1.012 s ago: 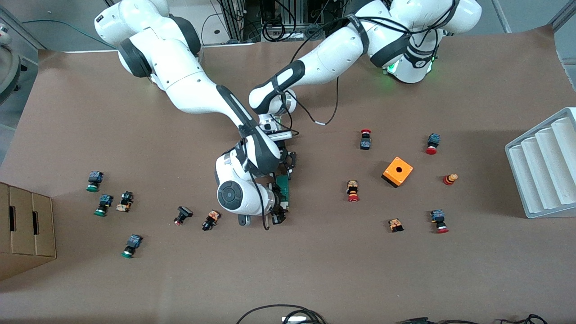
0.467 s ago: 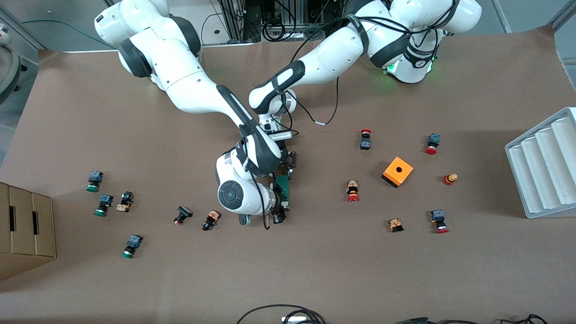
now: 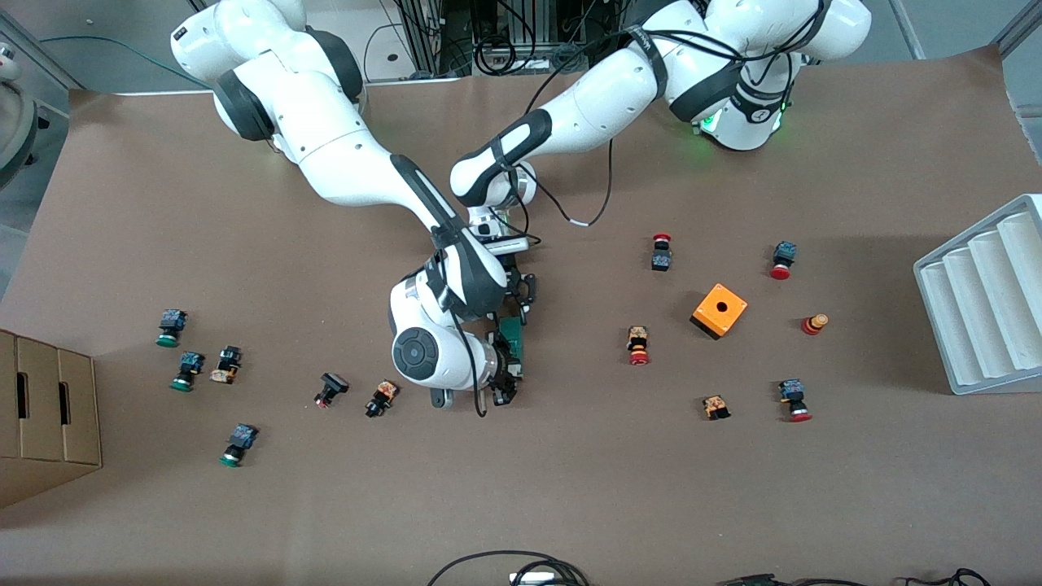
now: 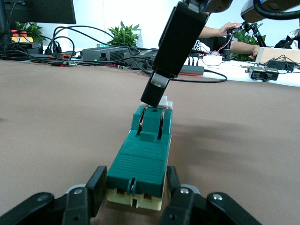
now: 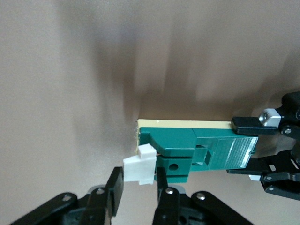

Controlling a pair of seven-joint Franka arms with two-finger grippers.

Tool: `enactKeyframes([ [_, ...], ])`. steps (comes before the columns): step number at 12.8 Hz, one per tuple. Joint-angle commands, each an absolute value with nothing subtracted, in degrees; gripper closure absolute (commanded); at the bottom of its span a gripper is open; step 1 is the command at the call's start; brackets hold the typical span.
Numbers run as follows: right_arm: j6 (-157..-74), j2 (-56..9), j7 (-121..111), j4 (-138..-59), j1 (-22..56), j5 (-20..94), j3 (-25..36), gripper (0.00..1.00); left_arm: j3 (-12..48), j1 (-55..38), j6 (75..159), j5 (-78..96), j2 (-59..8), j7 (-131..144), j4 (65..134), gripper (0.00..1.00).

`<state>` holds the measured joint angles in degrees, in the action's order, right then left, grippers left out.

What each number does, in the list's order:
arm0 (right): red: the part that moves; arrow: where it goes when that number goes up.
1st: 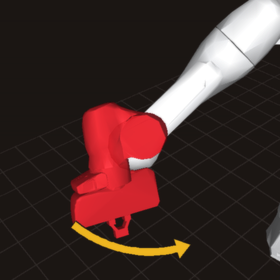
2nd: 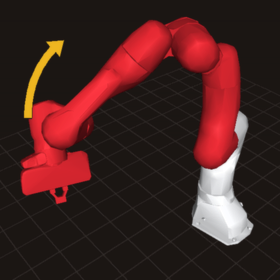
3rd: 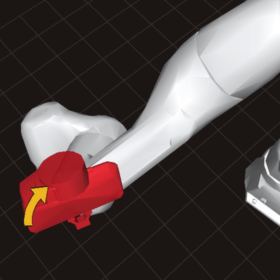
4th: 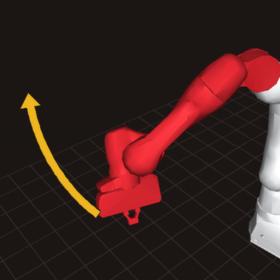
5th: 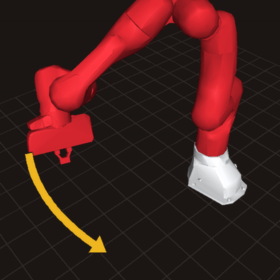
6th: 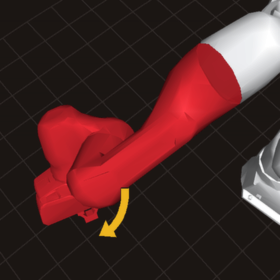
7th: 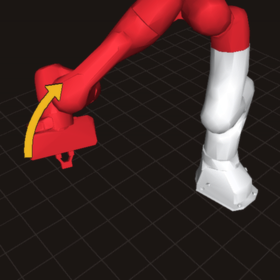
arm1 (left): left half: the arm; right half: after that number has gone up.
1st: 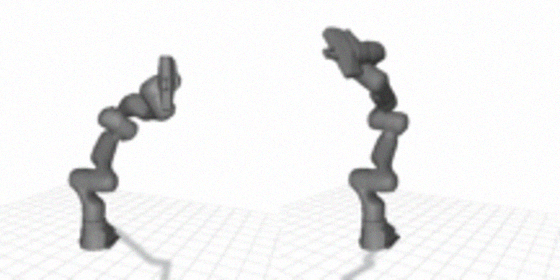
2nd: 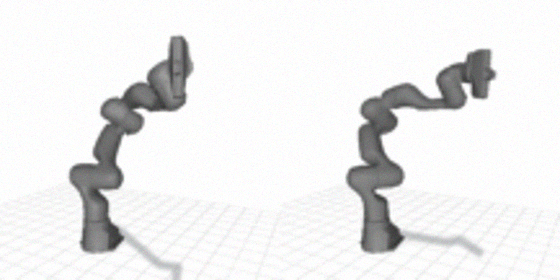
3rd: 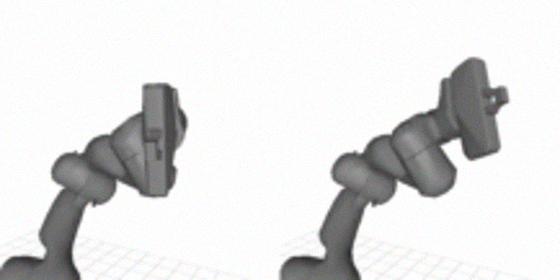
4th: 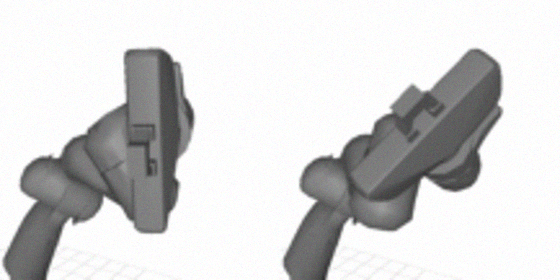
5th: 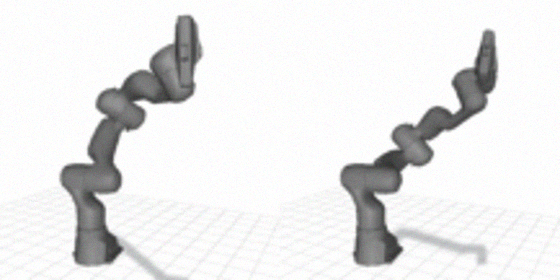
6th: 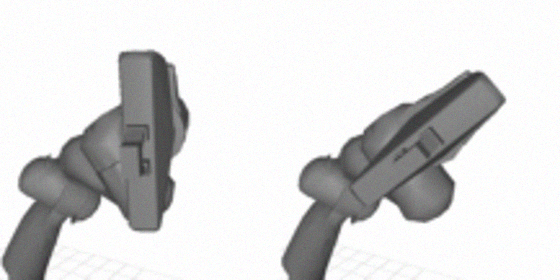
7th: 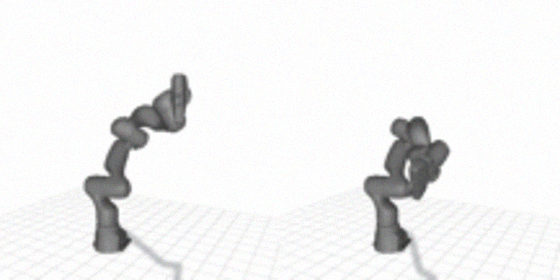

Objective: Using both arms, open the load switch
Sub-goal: 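Close the right gripper around the white lever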

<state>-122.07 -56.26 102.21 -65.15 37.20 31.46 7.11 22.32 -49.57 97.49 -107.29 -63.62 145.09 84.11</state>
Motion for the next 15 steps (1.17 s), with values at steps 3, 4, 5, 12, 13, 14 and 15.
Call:
enactKeyframes([
  [3,-121.03,-56.08,102.39,-66.09,36.39,32.96,5.72,0.68,22.41,-49.66,96.94,-106.79,-63.72,144.67,83.85,0.41],
  [4,-121.03,-55.81,102.39,-66.44,36.39,32.96,5.54,0.68,22.41,-49.66,96.94,-106.7,-63.72,144.67,83.85,0.41],
  [5,-121.11,-55.38,102.31,-67.05,36.39,32.96,5.54,0.68,22.41,-49.66,96.94,-106.7,-63.63,144.58,83.76,0.41],
  [12,-121.03,-53.62,102.13,-69.43,36.39,32.96,5.27,0.68,22.41,-49.66,97.03,-106.7,-63.63,144.58,83.76,0.41],
  [13,-120.94,-53.44,102.22,-69.52,36.3,32.87,5.27,0.68,22.41,-49.66,97.03,-106.7,-63.46,144.58,83.76,0.41],
  [14,-120.94,-53.26,102.13,-69.52,36.3,32.87,5.27,0.68,22.41,-49.66,97.03,-106.61,-63.46,144.58,83.76,0.41],
  [15,-120.85,-53.17,102.13,-69.52,36.3,32.87,5.19,0.68,22.41,-49.66,97.03,-106.61,-63.46,144.67,83.76,0.41],
])
